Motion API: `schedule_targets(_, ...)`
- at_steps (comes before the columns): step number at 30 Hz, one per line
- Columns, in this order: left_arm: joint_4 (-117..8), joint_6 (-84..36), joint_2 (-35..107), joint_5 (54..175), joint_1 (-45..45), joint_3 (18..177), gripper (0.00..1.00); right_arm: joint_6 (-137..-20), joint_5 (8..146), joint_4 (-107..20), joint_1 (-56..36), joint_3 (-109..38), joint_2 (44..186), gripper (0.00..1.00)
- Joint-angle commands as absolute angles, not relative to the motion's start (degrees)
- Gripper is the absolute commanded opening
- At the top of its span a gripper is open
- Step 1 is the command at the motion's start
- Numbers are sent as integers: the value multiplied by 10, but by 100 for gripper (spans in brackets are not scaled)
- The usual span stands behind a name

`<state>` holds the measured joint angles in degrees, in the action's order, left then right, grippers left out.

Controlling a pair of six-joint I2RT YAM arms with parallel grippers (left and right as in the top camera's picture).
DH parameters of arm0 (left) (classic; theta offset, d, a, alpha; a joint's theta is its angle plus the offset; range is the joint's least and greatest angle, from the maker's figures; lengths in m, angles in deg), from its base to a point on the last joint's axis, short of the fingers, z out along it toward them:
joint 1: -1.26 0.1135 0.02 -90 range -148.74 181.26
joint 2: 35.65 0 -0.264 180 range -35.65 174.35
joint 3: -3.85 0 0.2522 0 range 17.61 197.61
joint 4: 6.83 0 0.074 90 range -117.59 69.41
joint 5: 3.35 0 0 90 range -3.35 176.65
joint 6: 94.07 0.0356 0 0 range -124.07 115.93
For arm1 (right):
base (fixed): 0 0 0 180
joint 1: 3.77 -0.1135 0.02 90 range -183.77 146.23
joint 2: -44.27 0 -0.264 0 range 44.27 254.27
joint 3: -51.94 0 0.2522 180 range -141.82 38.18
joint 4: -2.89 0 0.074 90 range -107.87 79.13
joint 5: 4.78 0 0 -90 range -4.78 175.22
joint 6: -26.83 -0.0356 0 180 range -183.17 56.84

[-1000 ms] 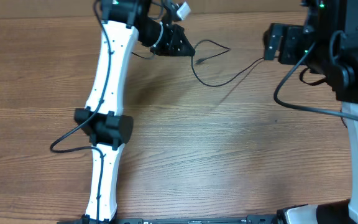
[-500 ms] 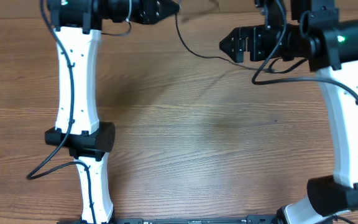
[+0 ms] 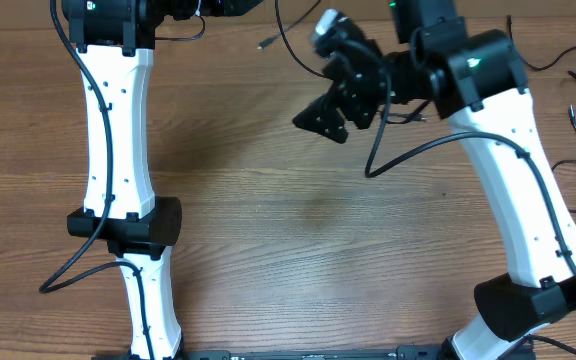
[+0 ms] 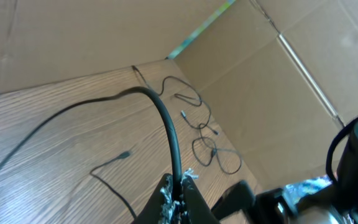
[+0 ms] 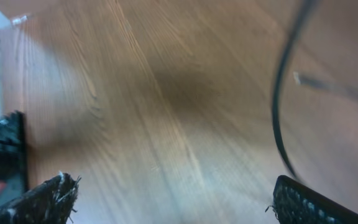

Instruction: Untangle cables

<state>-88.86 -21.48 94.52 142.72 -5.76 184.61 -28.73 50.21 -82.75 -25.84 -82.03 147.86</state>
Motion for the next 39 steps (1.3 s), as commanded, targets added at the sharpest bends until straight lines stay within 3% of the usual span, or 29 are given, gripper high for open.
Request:
schedule_targets(1,-879,-241,928,1457,-57,1858,4,-237,535,-811,-267,-817,1497,97)
schedule_targets(10,-861,-258,928,1482,-54,1859,4,-241,536,-801,-270,-815,1556,92)
schedule_targets(11,-862,-258,928,1482,-54,1859,4,-241,536,-801,-270,-815,1560,87)
schedule_targets(12,-862,-258,928,1482,-54,1859,4,-241,536,-799,-270,-815,1565,69)
schedule_targets(15,-860,-258,928,1482,-54,1859,4,-241,536,-798,-270,-815,1572,55)
schedule_targets(17,-858,-258,928,1481,-54,1859,4,-242,536,-791,-270,-815,1573,4)
schedule_targets(35,-848,-258,928,1477,-54,1859,4,-295,537,-736,-255,-815,1568,4)
schedule_targets(39,-835,-267,928,1475,-54,1859,4,-351,554,-694,-245,-815,1561,4)
